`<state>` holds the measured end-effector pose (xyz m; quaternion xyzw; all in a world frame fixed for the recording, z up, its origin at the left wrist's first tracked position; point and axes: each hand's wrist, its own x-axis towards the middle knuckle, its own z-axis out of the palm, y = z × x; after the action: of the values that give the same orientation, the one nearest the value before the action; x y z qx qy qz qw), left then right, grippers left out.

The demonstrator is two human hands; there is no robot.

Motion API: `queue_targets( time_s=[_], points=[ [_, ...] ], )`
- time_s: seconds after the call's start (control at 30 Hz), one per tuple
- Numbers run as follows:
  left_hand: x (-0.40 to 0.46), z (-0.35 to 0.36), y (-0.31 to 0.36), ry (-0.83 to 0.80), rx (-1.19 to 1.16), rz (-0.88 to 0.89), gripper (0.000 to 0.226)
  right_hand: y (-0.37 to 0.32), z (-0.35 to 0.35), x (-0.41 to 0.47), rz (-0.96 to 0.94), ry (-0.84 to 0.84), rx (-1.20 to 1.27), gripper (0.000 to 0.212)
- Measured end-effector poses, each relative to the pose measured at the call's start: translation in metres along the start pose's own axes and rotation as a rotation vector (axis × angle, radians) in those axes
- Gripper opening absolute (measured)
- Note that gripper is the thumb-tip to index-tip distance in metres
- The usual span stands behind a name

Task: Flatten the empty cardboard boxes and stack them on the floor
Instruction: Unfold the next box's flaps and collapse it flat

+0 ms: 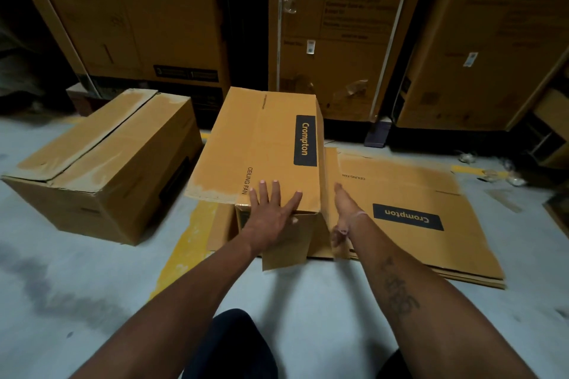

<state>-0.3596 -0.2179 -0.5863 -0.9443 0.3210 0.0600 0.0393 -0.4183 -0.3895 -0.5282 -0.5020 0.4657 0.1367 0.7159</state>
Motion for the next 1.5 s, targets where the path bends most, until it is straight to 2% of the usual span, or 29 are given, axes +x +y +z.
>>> queue_targets(
  time_s=[0.07, 0.13, 0.2, 0.27, 0.3, 0.33, 0.37, 0.43, 0.5, 0.53, 0.6, 0.67, 0.7, 0.77, 0.83, 0.87, 0.93, 1.03, 1.1, 1.2, 1.3, 1.37, 1.4, 1.47, 1.5],
  points=[
    [-0.006, -0.001, -0.005, 0.006, -0.018, 0.023, 0.073, 0.006, -0.006, 0.012, 0.087, 0.042, 0.272, 0.096],
    [-0.008, -0.005, -0.008, -0.023, -0.048, 0.033, 0.074, 0.015, -0.010, 0.029, 0.051, 0.018, 0.485, 0.090],
    [-0.008, -0.005, -0.008, -0.037, -0.058, 0.030, 0.079, 0.023, -0.014, 0.043, -0.018, 0.027, 0.650, 0.074],
    [-0.007, -0.002, -0.005, -0.067, -0.043, 0.014, 0.094, 0.024, -0.022, 0.043, -0.127, 0.126, 0.774, 0.049],
    [-0.006, -0.002, -0.002, -0.086, -0.050, -0.004, 0.103, 0.020, -0.026, 0.037, -0.204, 0.199, 0.819, 0.050],
    [-0.004, -0.005, 0.002, -0.101, -0.075, -0.027, 0.112, 0.014, -0.029, 0.032, -0.284, 0.217, 0.866, 0.061],
    [-0.001, -0.009, 0.008, -0.103, -0.121, -0.052, 0.118, 0.005, -0.033, 0.024, -0.379, 0.181, 0.897, 0.072],
    [0.007, -0.020, 0.024, -0.094, -0.237, -0.099, 0.122, -0.008, -0.033, 0.011, -0.531, 0.008, 0.809, 0.085],
    [0.016, -0.028, 0.039, -0.038, -0.320, -0.097, 0.124, -0.015, -0.029, 0.005, -0.599, -0.132, 0.548, 0.090],
    [0.020, -0.030, 0.044, 0.020, -0.380, -0.067, 0.118, -0.019, -0.024, 0.003, -0.625, -0.192, 0.390, 0.089],
    [0.025, -0.031, 0.047, 0.175, -0.631, -0.009, 0.084, -0.026, -0.017, 0.003, -0.671, -0.270, 0.107, 0.083],
    [0.023, -0.029, 0.039, 0.301, -0.996, -0.097, 0.050, -0.034, -0.012, 0.004, -0.664, -0.348, -0.021, 0.080],
    [0.020, -0.029, 0.034, 0.330, -1.156, -0.169, 0.037, -0.037, -0.011, 0.007, -0.647, -0.362, -0.053, 0.077],
    [0.015, -0.024, 0.025, 0.320, -1.320, -0.260, 0.022, -0.038, -0.011, 0.018, -0.647, -0.244, -0.091, 0.064],
    [0.011, -0.020, 0.021, 0.269, -1.418, -0.275, 0.027, -0.027, -0.012, 0.033, -0.646, -0.065, -0.185, 0.052],
    [0.011, -0.018, 0.018, 0.248, -1.471, -0.277, 0.025, -0.017, -0.013, 0.038, -0.605, -0.026, -0.275, 0.054],
    [0.010, -0.021, 0.010, 0.236, -1.555, -0.258, 0.018, 0.010, -0.010, 0.042, -0.470, -0.124, -0.359, 0.063],
    [0.010, -0.034, -0.014, 0.272, -1.641, -0.263, 0.026, 0.039, 0.014, 0.032, -0.427, -0.319, -0.281, 0.070],
    [0.008, -0.044, -0.034, 0.290, -1.659, -0.251, 0.020, 0.052, 0.054, 0.023, -0.496, -0.331, -0.292, 0.053],
    [0.003, -0.060, -0.067, 0.334, -1.642, -0.211, 0.027, 0.072, 0.110, 0.016, -0.464, -0.354, -0.230, 0.073],
    [-0.004, -0.065, -0.099, 0.381, -1.611, -0.230, 0.040, 0.080, 0.142, -0.003, -0.400, -0.471, -0.196, 0.068],
    [-0.008, -0.056, -0.114, 0.515, -1.553, -0.378, 0.047, 0.081, 0.148, -0.003, -0.335, -0.526, -0.187, 0.070],
    [-0.010, -0.048, -0.119, 0.611, -1.495, -0.479, 0.056, 0.079, 0.148, 0.000, -0.323, -0.499, -0.181, 0.072],
    [-0.011, -0.035, -0.123, 0.757, -1.351, -0.700, 0.086, 0.070, 0.139, 0.011, -0.415, -0.352, -0.233, 0.084],
    [-0.011, -0.032, -0.123, 0.767, -1.246, -0.789, 0.100, 0.064, 0.130, 0.018, -0.463, -0.280, -0.276, 0.090]
  ],
)
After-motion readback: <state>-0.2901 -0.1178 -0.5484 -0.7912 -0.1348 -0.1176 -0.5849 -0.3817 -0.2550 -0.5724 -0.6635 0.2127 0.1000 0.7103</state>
